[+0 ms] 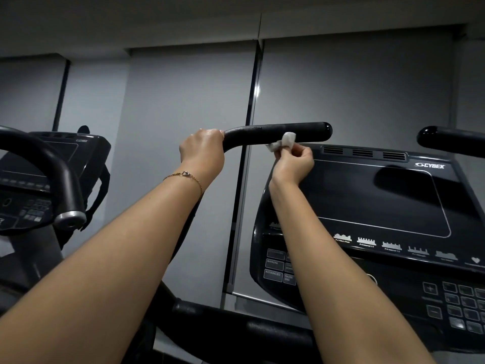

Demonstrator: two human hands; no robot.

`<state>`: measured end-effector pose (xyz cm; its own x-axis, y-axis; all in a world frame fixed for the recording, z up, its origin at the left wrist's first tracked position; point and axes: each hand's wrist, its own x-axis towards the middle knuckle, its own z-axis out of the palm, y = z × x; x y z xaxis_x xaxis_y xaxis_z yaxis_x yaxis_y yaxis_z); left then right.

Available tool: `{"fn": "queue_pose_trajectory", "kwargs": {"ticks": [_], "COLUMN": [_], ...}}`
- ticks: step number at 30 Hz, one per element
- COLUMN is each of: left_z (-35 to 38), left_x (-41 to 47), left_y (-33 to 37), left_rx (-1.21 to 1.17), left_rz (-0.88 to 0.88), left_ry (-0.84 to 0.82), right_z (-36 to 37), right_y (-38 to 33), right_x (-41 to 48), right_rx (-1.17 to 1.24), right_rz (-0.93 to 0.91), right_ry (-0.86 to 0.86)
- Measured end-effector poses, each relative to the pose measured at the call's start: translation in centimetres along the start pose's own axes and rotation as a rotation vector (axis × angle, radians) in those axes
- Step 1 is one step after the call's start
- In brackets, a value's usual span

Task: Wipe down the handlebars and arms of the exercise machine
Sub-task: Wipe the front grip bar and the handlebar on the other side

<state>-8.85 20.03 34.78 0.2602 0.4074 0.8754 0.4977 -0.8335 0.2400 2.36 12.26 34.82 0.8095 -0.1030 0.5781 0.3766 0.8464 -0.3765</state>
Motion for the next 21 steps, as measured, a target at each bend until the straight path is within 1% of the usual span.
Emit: {"fn": "queue_pose_trajectory", "kwargs": {"ticks": [3, 6, 8, 12, 16, 17, 21], "left_z": [0.1, 0.1, 0.0, 0.1, 0.1, 0.1, 0.4], "left_x": [0.0, 0.2, 0.2, 0.1, 0.2, 0.2, 0.1], "left_y": [0.1, 0.0, -0.1, 0.0, 0.1, 0.1, 0.1], "left_rx": [0.011, 0.000, -0.007, 0.001, 0.026, 0.030, 0.040], "left_rz": [0.003, -0.001, 0.006, 0.008, 0.010, 0.014, 0.021], "left_ry": [0.001, 0.000, 0.005, 0.011, 0.017, 0.018, 0.027], "right_z": [0.6, 1.5, 1.4, 1.5, 2.2, 2.2, 2.7], "right_y": [-0.1, 0.4, 0.4, 0.5, 1.1, 1.2, 1.7], "right_x": [0.0, -1.3, -1.7, -1.4, -2.6, -2.7, -3.0], "right_rx": [0.107, 0.076, 0.025, 0.049, 0.030, 0.032, 0.084], "right_rz": [0.096, 0.217, 0.218, 0.208, 0.262, 0.268, 0.268], "right_ry": [0.065, 0.014, -0.023, -0.002, -0.123, -0.131, -0.042]}}
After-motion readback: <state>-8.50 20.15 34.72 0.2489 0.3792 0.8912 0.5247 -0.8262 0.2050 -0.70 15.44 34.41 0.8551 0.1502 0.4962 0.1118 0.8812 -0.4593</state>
